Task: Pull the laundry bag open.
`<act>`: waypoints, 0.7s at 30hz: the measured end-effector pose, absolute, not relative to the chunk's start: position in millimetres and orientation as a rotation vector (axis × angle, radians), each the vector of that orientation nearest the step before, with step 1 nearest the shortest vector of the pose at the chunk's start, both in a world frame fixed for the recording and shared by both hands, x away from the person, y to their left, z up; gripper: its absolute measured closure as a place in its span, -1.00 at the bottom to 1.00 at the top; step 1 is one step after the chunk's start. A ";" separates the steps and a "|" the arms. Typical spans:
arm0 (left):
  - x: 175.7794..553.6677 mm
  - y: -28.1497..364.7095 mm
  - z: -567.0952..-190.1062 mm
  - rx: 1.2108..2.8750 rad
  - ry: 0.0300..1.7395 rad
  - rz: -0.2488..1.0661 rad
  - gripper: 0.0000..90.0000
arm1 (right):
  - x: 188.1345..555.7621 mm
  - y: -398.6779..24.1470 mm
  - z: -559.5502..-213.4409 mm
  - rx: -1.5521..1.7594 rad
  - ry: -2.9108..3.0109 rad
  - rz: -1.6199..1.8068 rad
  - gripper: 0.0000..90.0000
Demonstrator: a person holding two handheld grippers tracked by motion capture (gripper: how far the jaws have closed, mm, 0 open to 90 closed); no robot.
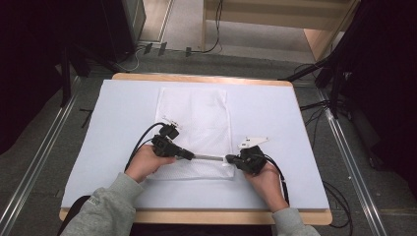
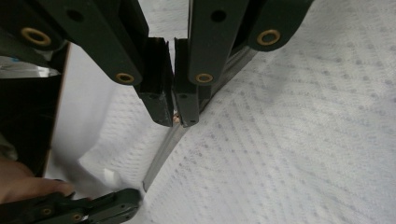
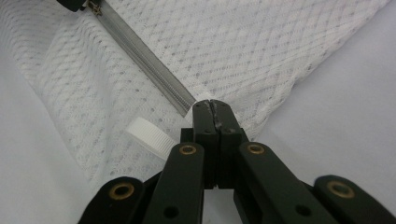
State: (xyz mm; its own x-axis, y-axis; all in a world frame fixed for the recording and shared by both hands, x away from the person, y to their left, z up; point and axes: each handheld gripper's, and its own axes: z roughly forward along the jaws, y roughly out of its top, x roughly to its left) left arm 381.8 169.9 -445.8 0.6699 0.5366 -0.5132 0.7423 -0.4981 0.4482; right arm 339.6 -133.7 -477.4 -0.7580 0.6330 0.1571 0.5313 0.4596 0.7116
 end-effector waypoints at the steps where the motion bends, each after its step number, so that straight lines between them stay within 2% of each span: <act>1: 381.4 170.3 -445.6 2.219 0.986 -0.399 0.96 | 339.6 -133.7 -477.4 1.031 2.571 1.182 1.00; 16: 381.8 179.0 -441.7 2.217 1.023 -0.419 0.97 | 337.8 -129.6 -476.2 0.997 2.565 1.144 1.00; 17: 381.6 181.6 -441.0 2.223 1.040 -0.386 0.97 | 337.9 -129.6 -476.1 0.990 2.565 1.141 1.00; 21: 382.8 210.9 -437.4 2.185 1.082 -0.399 0.97 | 338.1 -130.3 -475.9 1.008 2.568 1.136 1.00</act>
